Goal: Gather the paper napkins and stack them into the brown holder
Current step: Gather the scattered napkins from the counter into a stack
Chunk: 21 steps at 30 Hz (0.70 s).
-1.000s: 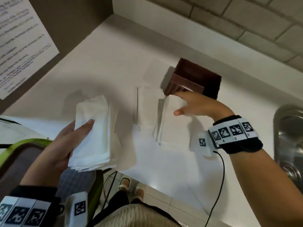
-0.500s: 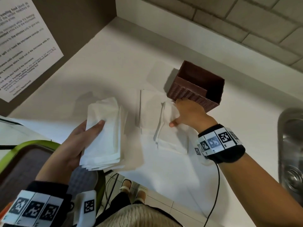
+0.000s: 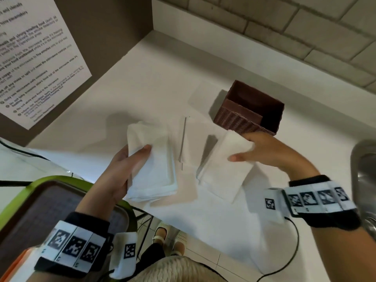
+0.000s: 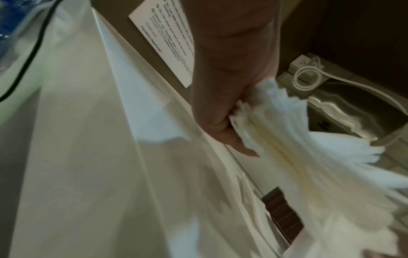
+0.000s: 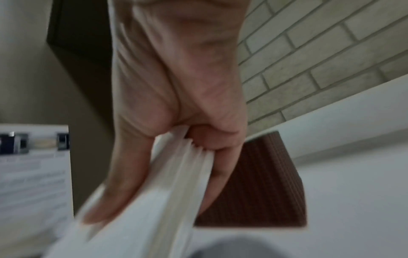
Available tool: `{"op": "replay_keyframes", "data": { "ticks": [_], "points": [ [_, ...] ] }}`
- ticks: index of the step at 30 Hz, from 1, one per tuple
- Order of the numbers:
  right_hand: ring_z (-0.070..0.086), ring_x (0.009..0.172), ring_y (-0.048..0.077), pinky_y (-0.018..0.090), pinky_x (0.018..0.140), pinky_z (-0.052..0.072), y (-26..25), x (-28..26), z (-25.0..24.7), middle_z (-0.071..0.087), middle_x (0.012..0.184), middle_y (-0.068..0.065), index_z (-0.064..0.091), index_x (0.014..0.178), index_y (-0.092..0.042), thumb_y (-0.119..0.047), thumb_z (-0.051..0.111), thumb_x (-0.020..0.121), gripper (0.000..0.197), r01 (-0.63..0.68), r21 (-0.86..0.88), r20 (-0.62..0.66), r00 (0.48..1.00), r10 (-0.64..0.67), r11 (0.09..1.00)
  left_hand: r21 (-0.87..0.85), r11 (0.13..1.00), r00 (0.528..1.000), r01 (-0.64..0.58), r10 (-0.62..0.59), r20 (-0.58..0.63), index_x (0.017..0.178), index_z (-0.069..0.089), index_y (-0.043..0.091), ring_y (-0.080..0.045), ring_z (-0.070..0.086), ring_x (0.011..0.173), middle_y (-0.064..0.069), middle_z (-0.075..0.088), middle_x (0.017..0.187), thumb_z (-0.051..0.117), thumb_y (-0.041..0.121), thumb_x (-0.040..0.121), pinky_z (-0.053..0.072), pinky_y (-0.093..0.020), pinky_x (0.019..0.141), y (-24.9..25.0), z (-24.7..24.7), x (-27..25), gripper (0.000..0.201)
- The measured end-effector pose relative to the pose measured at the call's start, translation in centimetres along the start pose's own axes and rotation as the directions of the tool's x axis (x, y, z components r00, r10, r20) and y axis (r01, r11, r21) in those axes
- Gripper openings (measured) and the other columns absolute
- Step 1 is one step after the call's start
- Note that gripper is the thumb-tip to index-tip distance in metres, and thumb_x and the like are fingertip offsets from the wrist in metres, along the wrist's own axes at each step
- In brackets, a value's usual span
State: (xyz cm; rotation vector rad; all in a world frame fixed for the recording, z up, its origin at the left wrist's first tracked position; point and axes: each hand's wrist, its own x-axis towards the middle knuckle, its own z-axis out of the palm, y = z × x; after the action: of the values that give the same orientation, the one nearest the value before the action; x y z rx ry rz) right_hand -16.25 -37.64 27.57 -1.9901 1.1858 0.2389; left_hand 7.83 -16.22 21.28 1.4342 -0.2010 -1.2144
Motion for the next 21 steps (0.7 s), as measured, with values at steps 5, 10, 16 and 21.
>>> {"op": "replay_keyframes", "data": {
  "ticks": [5,10,16,21],
  "points": [
    [0.074,0.088,0.008,0.014,0.073,0.055,-4.2,-5.1,-4.1,0.079,0.095,-0.003,0.074,0.096,-0.014,-0.003,0.076,0.073,0.025,0.156,0.186,0.321,0.924,-0.210,0.970,0.071,0.994,0.992,-0.081,0.073,0.108,0.127,0.061,0.017,-0.017,0.073,0.101,-0.001,0.076,0.111,0.063,0.023,0.094,0.057,-0.024,0.074,0.6,2.2,0.4,0.034],
    [0.071,0.067,-0.005,0.006,0.057,0.051,-8.9,-3.7,-3.3,0.077,0.077,-0.016,0.068,0.095,-0.015,-0.008,0.067,0.079,0.017,0.250,0.246,0.355,0.876,-0.327,0.936,0.194,0.975,0.973,-0.108,0.063,0.224,0.124,0.062,0.020,-0.017,0.074,0.093,-0.001,0.077,0.106,0.064,0.023,0.094,0.058,-0.027,0.071,1.2,4.8,0.1,0.031],
    [0.068,0.105,0.016,0.040,0.100,0.050,-10.2,0.7,0.5,0.073,0.110,-0.011,0.065,0.118,-0.027,-0.040,0.071,0.083,0.038,0.249,0.023,0.277,0.929,-0.245,0.968,0.123,0.992,0.942,-0.029,-0.014,0.335,0.131,0.059,0.033,-0.014,0.069,0.111,0.003,0.075,0.117,0.021,0.067,0.093,0.058,-0.023,0.080,1.9,5.1,-0.8,0.063],
    [0.058,0.104,0.012,0.023,0.074,0.046,-10.5,2.4,3.2,0.062,0.122,-0.002,0.057,0.129,-0.017,-0.046,0.073,0.080,0.059,0.270,-0.034,0.197,0.946,-0.258,0.962,0.124,0.990,0.943,-0.068,0.023,0.331,0.135,0.056,0.027,-0.017,0.069,0.113,0.001,0.074,0.119,0.040,0.053,0.099,0.057,-0.026,0.080,1.7,4.6,-1.2,0.047]
  ]
}}
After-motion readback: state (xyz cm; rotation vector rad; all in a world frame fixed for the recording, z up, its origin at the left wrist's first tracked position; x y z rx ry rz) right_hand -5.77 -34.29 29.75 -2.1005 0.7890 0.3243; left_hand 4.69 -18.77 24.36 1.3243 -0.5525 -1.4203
